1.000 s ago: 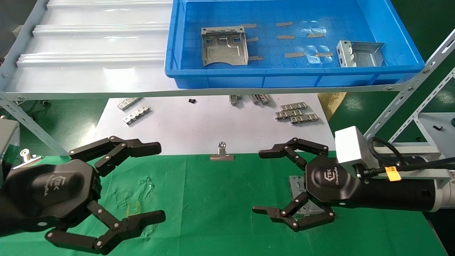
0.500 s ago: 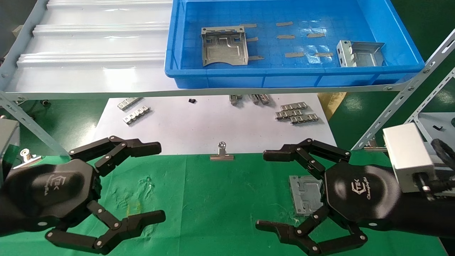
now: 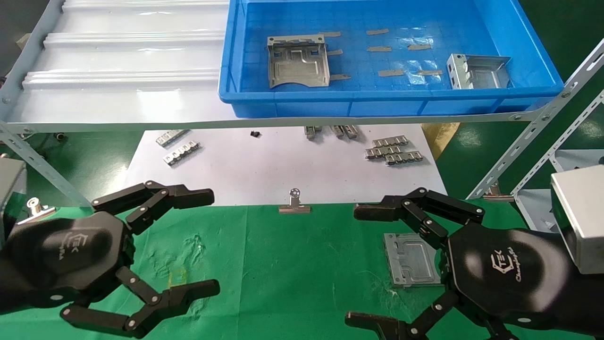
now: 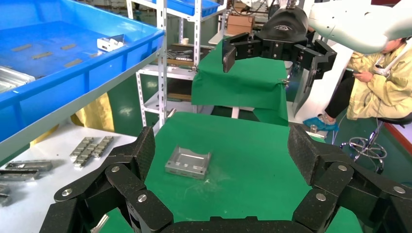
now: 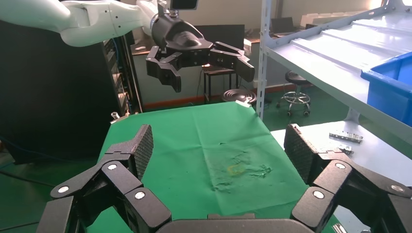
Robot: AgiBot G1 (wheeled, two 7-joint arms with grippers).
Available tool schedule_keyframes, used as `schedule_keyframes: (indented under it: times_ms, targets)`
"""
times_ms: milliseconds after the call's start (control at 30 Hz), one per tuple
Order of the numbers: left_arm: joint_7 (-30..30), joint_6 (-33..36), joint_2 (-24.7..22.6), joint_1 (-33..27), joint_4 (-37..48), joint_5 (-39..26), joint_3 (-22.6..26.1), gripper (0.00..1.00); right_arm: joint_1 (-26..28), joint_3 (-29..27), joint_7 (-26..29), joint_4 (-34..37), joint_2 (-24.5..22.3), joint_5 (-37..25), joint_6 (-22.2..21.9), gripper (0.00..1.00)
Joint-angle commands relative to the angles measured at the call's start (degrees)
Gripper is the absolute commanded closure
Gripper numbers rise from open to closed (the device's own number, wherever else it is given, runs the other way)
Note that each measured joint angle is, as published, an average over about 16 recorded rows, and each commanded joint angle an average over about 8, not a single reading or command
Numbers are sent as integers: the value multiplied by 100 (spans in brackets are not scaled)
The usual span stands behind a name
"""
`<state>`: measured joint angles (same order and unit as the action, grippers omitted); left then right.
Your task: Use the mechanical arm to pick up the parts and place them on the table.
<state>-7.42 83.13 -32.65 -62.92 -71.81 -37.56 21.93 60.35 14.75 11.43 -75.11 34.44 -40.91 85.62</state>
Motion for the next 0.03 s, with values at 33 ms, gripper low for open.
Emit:
schedule_keyframes:
  times_ms: [33]
  targets:
    - [0, 0, 0, 0, 0, 0, 0, 0, 23, 25, -21, 34, 10, -11, -3, 0]
